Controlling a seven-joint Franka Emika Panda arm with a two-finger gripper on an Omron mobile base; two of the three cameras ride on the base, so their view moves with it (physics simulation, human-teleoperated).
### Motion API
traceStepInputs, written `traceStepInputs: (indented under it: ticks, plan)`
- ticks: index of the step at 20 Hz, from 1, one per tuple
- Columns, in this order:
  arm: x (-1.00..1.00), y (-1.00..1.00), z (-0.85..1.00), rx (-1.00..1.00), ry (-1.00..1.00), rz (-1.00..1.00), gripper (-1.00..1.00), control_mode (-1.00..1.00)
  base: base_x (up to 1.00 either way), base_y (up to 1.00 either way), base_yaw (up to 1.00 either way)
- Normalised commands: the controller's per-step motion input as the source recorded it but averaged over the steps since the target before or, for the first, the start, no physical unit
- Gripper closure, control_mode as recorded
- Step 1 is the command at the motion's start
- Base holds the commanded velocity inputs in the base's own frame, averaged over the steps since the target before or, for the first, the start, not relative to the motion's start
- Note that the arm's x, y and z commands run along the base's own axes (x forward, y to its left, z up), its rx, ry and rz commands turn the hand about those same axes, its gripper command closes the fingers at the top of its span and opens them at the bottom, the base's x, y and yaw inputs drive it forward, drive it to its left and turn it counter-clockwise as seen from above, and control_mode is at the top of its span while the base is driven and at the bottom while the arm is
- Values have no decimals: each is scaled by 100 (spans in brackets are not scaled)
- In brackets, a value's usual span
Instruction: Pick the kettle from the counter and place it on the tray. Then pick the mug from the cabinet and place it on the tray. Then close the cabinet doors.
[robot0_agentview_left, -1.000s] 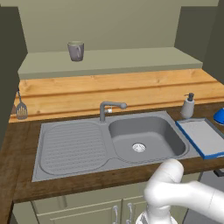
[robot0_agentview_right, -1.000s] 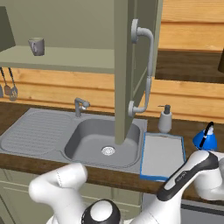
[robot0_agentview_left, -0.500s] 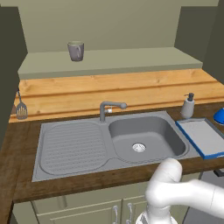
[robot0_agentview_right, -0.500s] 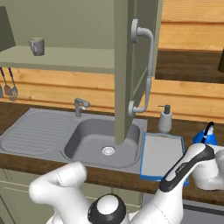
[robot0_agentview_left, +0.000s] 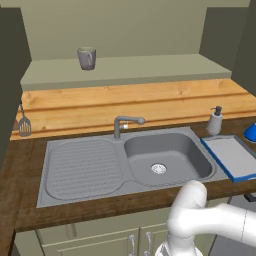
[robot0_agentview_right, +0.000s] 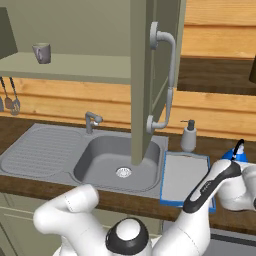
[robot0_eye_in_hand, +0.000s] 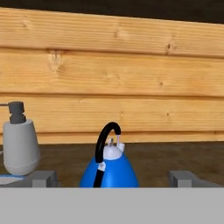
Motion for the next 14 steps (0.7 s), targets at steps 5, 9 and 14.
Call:
traceStepInputs:
  ticks: [5,9,14]
  plan:
    - [14,9,0,0,0,0,-100,-100,0,0,0]
    - [21,3,0,0,0,0,-100,-100,0,0,0]
    - [30,4,-2,0,0,0,-100,-100,0,0,0]
